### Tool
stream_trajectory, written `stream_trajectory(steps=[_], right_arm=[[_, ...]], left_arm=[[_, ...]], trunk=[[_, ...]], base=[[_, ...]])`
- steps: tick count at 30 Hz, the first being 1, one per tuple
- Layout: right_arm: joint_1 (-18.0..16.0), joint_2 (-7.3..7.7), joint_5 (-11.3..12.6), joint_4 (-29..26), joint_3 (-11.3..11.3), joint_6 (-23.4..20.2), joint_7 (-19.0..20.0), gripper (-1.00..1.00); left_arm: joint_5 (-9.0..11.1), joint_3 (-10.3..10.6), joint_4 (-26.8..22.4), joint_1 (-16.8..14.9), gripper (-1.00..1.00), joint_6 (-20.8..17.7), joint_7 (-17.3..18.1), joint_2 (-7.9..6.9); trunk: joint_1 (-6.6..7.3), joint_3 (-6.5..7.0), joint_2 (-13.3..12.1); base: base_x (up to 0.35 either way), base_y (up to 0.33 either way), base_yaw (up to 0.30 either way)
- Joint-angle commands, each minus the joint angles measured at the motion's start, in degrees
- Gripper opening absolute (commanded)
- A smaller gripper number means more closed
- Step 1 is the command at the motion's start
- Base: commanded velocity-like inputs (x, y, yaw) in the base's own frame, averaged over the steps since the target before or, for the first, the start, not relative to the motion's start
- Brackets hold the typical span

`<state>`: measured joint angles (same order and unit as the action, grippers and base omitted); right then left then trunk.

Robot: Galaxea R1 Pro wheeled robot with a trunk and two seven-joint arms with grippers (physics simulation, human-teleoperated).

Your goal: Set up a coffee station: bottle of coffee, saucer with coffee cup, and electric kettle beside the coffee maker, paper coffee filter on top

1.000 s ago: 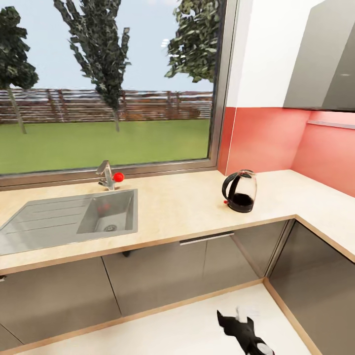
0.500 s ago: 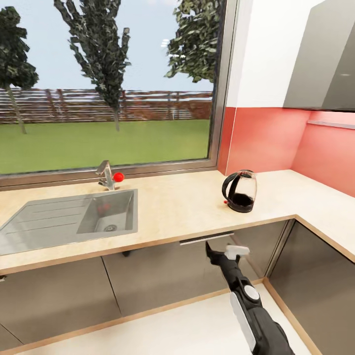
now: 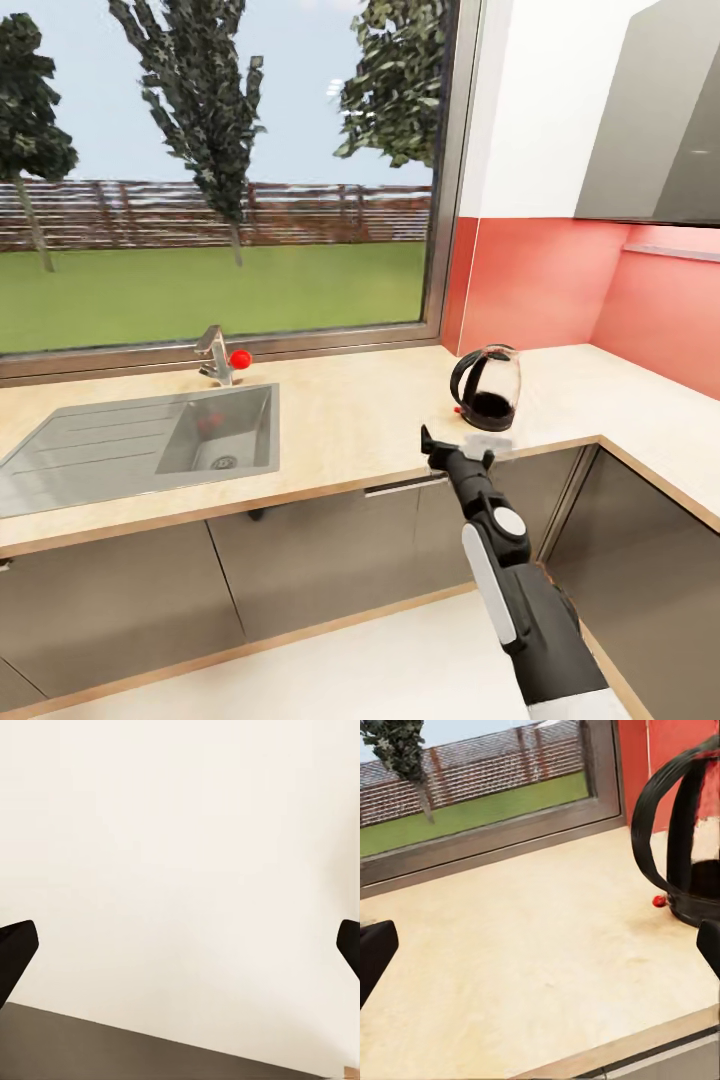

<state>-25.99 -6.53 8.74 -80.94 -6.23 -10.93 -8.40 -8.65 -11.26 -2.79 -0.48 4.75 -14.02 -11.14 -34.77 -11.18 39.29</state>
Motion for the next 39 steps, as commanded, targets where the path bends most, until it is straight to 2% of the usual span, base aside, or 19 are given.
stream_trajectory(steps=[1, 4, 7, 10, 18, 23, 24, 27, 33, 39], right_arm=[[-0.84, 0.0, 0.49, -0.09, -0.21, -0.72, -0.47, 1.0], [-3.91, -0.18, 0.43, 0.4, -0.49, -3.02, -0.56, 1.0], [-5.08, -0.32, 0.47, 0.73, -0.8, -4.51, -0.47, 1.0], [-5.51, -0.32, 0.58, 1.04, -1.34, -5.0, -0.42, 1.0], [-5.65, -0.33, 0.46, 4.32, -1.57, -5.23, -0.55, 1.0], [-5.63, -0.68, 0.49, 5.93, -3.19, -5.38, -2.17, 1.0], [-5.64, -0.74, 0.41, 6.26, -3.52, -5.49, -2.49, 1.0], [-5.6, -0.49, 0.41, 7.22, -2.52, -5.6, -2.14, 1.0], [-5.61, -0.12, 0.39, 8.56, -1.01, -5.53, -0.22, 1.0], [-5.57, -0.07, 0.24, 8.68, -0.84, -5.51, -0.05, 1.0]], left_arm=[[-0.61, -0.51, 0.09, -0.05, 1.0, 0.06, -0.15, 0.05], [-0.66, -0.43, 0.19, -0.05, 1.0, -0.34, -0.2, 0.26], [-0.82, -0.26, 0.39, -0.04, 1.0, -0.41, -0.19, 0.67], [-0.9, -0.13, 0.64, -0.01, 1.0, -0.44, -0.17, 1.15], [-0.92, -0.08, 0.76, 0.02, 1.0, -0.57, -0.01, 1.35], [-0.72, -0.07, 2.39, 0.18, 1.0, 1.05, 0.04, 2.88], [-0.67, -0.1, 2.05, 0.19, 1.0, 0.7, 0.11, 2.54], [-0.61, -0.22, 1.08, 0.21, 1.0, -0.26, 0.19, 1.91], [-0.66, -0.15, -0.1, 0.21, 1.0, -0.15, 0.31, 1.82], [-0.77, 0.23, -2.04, 0.17, 1.0, 1.78, 1.23, 3.29]], trunk=[[-0.01, -0.09, 0.07], [-0.01, -0.09, 0.07], [-0.01, -0.09, 0.07], [-0.01, -0.09, 0.07], [-0.01, -0.09, 0.07], [-0.01, -0.09, 0.07], [-0.01, -0.09, 0.07], [-0.01, -0.09, 0.07], [-0.01, -0.09, 0.07], [-0.01, -0.09, 0.07]], base=[[0.0, 0.0, 0.0], [0.0, 0.0, 0.0], [0.0, 0.0, 0.0], [0.0, 0.0, 0.0], [0.0, 0.0, 0.0], [0.0, -0.042, 0.0], [0.0, -0.02, 0.0], [0.0, -0.011, 0.0], [0.0, -0.002, 0.0], [0.0, 0.0, 0.0]])
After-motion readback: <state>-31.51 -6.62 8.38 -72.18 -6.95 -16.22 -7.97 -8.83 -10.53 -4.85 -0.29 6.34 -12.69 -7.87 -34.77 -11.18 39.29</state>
